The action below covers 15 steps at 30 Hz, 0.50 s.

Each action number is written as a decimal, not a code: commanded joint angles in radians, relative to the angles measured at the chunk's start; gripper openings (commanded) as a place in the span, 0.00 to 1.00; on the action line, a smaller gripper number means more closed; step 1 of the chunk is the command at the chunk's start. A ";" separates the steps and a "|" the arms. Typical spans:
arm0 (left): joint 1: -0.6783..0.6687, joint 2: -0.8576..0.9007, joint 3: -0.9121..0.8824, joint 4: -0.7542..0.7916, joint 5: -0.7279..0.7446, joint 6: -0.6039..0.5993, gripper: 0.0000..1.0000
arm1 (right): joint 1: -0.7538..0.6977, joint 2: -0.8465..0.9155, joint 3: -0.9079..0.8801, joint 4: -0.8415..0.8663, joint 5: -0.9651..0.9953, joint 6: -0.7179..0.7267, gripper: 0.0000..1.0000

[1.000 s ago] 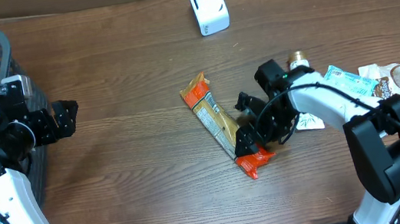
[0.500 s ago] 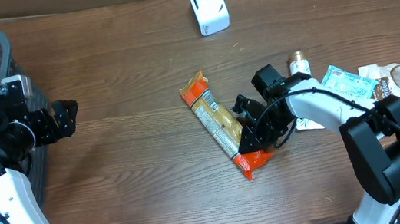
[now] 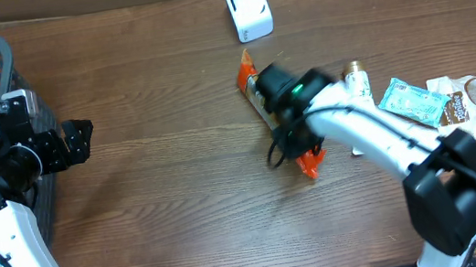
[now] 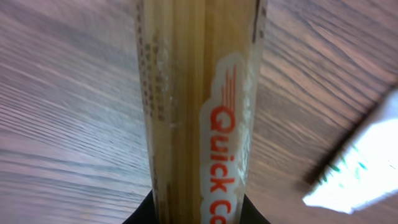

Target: Scan the item barcode

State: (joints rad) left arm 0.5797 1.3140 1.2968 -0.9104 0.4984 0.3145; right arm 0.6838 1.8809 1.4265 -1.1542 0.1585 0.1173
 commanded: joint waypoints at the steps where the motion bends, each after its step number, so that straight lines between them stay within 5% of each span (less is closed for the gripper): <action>1: 0.002 0.001 -0.001 0.002 0.015 0.015 1.00 | 0.139 -0.016 -0.029 0.023 0.232 0.071 0.04; 7: 0.002 0.001 -0.001 0.002 0.015 0.015 1.00 | 0.280 0.034 -0.172 0.144 0.338 0.123 0.29; 13: 0.002 0.001 -0.001 0.002 0.015 0.015 0.99 | 0.309 0.057 -0.178 0.137 0.273 0.122 0.73; 15: 0.002 0.001 -0.001 0.002 0.015 0.015 0.99 | 0.303 0.057 -0.165 0.137 0.266 0.122 0.77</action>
State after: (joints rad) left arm 0.5797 1.3140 1.2968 -0.9104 0.4984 0.3149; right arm 0.9932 1.9385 1.2491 -1.0199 0.4183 0.2279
